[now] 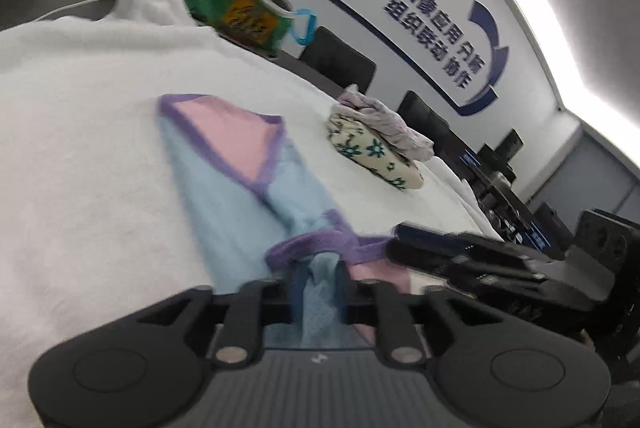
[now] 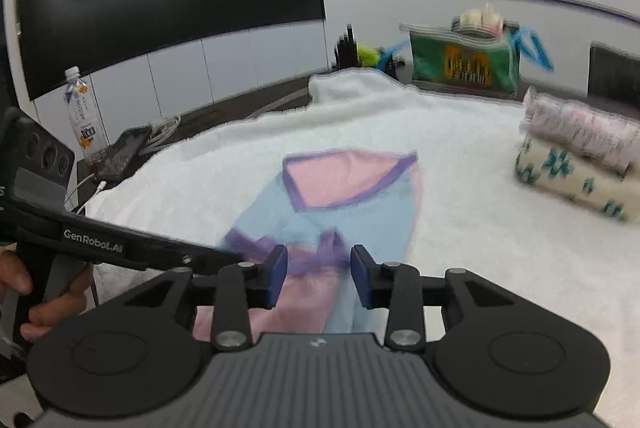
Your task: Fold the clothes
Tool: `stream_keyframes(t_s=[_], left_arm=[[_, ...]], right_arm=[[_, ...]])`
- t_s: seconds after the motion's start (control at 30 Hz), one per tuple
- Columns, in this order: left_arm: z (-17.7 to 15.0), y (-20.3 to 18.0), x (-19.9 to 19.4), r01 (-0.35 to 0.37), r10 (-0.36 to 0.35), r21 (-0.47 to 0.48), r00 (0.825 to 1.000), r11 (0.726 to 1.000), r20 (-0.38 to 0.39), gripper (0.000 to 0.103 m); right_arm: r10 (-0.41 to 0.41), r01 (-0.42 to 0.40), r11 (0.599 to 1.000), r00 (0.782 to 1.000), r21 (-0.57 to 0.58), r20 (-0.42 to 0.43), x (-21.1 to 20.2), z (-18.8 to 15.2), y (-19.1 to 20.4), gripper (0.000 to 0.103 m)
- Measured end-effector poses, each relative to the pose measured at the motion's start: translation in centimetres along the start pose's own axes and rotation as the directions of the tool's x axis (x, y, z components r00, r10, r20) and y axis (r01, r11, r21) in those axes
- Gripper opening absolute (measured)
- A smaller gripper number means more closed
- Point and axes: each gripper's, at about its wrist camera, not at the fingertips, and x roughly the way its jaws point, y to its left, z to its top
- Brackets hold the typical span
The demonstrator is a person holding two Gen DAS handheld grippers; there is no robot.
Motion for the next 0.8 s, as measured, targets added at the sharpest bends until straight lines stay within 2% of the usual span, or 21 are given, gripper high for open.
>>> stream_keyframes(t_s=[0.03, 0.1, 0.2, 0.27, 0.33, 0.37, 0.47, 0.6, 0.7, 0.77, 0.8], left_arm=[[-0.1, 0.3, -0.3, 0.001, -0.001, -0.005, 1.0, 1.0, 0.008, 0.042], [-0.2, 0.8, -1.1, 0.01, -0.01, 0.002, 1.0, 1.0, 0.021, 0.048], [-0.6, 0.9, -2.9, 0.04, -0.04, 0.059, 0.999, 0.997, 0.008, 0.051], [-1.0, 0.3, -3.7, 0.078, -0.078, 0.121, 0.997, 0.99, -0.004, 0.052], [-1.5, -0.6, -4.1, 0.107, -0.108, 0.183, 0.994, 0.977, -0.008, 0.067], [-1.8, -1.0, -4.1, 0.114, -0.113, 0.209, 0.993, 0.971, -0.018, 0.07], [-2.8, -2.5, -4.0, 0.116, -0.105, 0.305, 0.993, 0.945, -0.052, 0.07], [-4.2, -4.1, -4.2, 0.121, -0.099, 0.436, 0.992, 0.892, -0.073, 0.07], [-4.7, -4.4, -4.3, 0.125, -0.096, 0.481, 0.992, 0.868, -0.085, 0.07], [-4.8, -4.1, -4.4, 0.132, -0.1, 0.485, 0.991, 0.864, -0.091, 0.07], [-4.7, -3.9, -4.5, 0.139, -0.107, 0.485, 0.99, 0.863, -0.094, 0.07]], right_arm=[[-0.005, 0.005, 1.0, 1.0, -0.006, 0.026, -0.8, 0.1, -0.2, 0.038], [-0.007, 0.008, 1.0, 0.997, -0.02, 0.073, -2.5, 0.4, -0.7, 0.038], [0.057, -0.051, 0.995, 0.996, -0.085, 0.072, -3.9, 0.3, -0.1, 0.037], [0.073, -0.069, 0.989, 0.997, -0.129, 0.025, -3.1, -0.1, 1.1, 0.037], [0.079, -0.082, 0.984, 0.997, -0.16, -0.025, -1.7, -0.6, 2.2, 0.037], [0.08, -0.086, 0.984, 0.996, -0.156, -0.045, -0.8, -0.7, 2.4, 0.037], [0.092, -0.109, 0.987, 0.986, -0.115, -0.14, 2.7, -1.1, 2.7, 0.035], [0.083, -0.105, 0.987, 0.982, -0.122, -0.169, 3.8, -0.8, 2.8, 0.035], [0.065, -0.081, 0.981, 0.993, -0.174, -0.096, 1.6, 0.3, 2.3, 0.038], [0.088, -0.091, 0.964, 0.996, -0.25, -0.026, -1.1, 0.5, 1.8, 0.041], [0.134, -0.126, 0.945, 0.991, -0.303, 0.006, -2.8, 0.4, 1.6, 0.049]])
